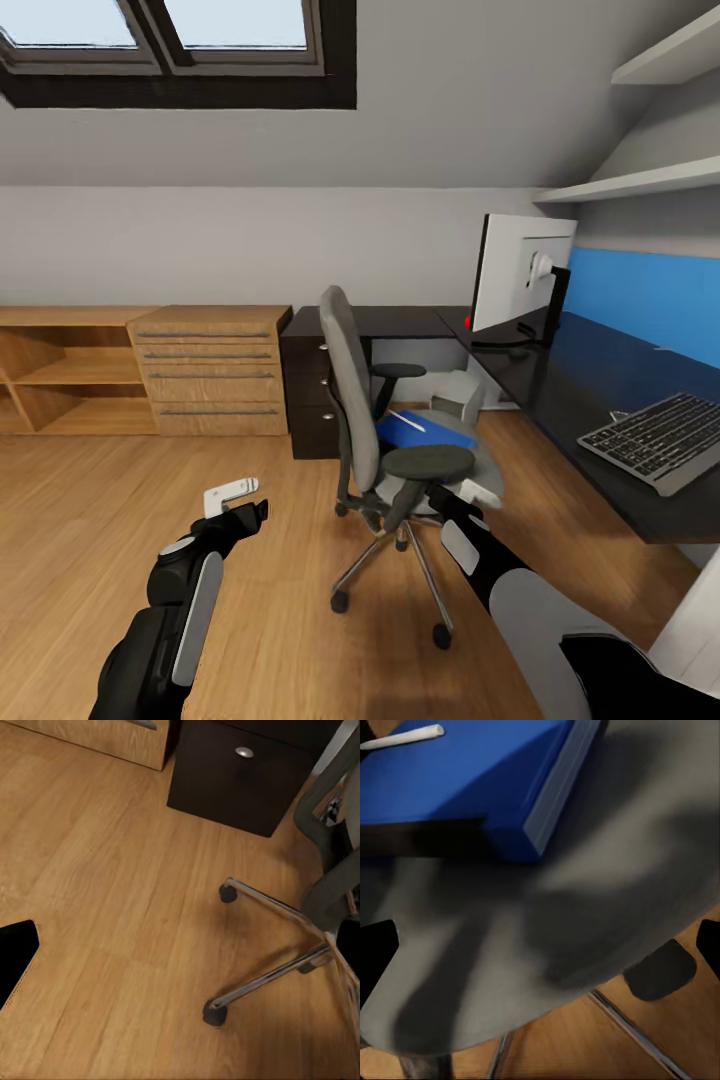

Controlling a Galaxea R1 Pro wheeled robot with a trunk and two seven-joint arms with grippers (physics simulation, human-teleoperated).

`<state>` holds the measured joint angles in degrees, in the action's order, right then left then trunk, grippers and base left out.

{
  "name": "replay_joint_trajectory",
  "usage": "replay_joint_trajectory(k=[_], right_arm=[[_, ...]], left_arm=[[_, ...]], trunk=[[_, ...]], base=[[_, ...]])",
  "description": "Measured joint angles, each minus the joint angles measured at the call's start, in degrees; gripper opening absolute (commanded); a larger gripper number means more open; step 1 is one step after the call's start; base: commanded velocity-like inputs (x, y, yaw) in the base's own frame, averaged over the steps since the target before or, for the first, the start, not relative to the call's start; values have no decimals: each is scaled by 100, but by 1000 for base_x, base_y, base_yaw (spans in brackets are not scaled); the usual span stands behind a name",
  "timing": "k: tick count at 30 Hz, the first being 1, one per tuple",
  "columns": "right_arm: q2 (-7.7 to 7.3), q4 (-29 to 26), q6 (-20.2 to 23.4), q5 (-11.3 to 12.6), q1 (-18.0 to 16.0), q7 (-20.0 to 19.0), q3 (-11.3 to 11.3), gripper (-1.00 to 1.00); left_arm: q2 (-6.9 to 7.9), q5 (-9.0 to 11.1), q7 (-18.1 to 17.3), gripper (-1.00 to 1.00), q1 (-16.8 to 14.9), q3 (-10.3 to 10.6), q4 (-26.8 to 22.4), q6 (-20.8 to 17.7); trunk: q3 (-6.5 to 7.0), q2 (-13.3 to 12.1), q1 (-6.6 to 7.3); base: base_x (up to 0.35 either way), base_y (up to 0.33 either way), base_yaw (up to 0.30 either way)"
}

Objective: In the bedroom, organize the workspace by keeping the computer under the desk, ensuring the monitor is on the desk, placing the keyboard on the desk next to the monitor, placing the mouse on the desk next to the keyboard, moving the folder from the swivel chair onto the desk next to the mouse, stacking the notebook on top of the folder with the pen on top of the notebook, and positioning the swivel chair next to the desk.

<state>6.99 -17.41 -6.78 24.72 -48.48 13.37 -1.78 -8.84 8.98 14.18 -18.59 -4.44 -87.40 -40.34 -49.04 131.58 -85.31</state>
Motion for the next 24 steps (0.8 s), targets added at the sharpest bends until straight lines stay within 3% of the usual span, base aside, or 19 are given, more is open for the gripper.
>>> replay_joint_trajectory(k=[8, 13, 24], right_arm=[[0, 2, -1, -2, 0, -5, -2, 100], [-10, 0, 1, 0, 0, -10, -5, 100], [-41, -16, 2, 1, 1, -8, -23, 100]], left_arm=[[8, -9, 0, 100, 0, 0, -8, 2], [7, -10, 0, 100, 0, 0, -6, 3], [6, -8, 0, 100, -2, 1, -2, 3]], trunk=[[0, 0, 0], [0, 0, 0], [0, 0, 0]], base=[[0, 0, 270], [0, 0, 77], [0, 0, -187]])
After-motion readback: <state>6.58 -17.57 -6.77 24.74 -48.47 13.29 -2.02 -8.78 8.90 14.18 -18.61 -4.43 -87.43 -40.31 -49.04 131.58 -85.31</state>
